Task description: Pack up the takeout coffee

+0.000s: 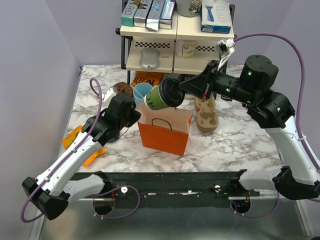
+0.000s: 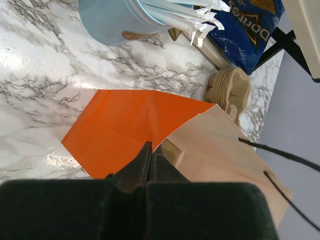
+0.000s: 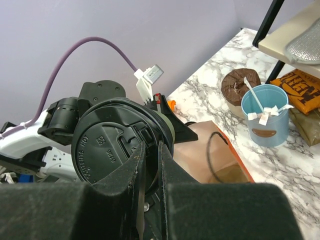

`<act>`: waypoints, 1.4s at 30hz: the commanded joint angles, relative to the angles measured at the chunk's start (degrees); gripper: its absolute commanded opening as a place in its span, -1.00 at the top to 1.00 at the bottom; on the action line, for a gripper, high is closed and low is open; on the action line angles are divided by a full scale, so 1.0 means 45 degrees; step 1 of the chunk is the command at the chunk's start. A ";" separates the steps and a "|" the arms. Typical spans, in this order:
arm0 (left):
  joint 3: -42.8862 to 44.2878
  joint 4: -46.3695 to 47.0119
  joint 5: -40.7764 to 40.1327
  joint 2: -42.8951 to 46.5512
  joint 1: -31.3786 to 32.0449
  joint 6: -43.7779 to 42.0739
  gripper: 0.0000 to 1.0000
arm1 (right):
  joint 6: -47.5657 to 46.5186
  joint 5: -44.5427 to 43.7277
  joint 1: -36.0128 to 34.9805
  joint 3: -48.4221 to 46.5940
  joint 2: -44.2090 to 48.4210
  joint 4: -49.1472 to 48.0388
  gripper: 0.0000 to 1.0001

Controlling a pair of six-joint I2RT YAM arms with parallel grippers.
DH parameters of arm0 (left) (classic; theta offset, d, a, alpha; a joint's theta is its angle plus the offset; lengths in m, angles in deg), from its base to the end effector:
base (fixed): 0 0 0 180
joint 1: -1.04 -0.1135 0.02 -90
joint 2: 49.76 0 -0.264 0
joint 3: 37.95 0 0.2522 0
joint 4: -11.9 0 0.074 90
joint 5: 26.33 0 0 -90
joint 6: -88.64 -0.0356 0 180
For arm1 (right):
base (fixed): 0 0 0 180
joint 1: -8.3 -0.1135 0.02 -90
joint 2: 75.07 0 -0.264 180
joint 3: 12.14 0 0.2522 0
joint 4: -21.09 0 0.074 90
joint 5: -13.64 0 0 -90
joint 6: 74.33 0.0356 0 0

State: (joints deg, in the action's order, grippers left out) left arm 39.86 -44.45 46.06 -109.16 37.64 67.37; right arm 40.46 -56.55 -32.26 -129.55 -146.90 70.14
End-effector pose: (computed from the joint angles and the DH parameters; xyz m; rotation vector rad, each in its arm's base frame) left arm 0.1750 -0.1166 0.3540 -0.7952 2.1392 -0.6699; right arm 0.1604 0.1532 0.5380 -0.5203 1.6788 1.1362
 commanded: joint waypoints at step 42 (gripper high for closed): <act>-0.1831 0.1827 0.0436 0.3609 0.0070 -0.4433 -0.98 | 0.0192 -0.7450 -0.2706 -0.0345 -0.3744 0.3429 0.99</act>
State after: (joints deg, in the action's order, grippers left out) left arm 32.10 -38.76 46.70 -92.92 37.82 49.41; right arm 39.26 -85.38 -43.56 -131.19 -163.78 83.78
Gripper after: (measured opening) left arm 0.990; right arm 0.196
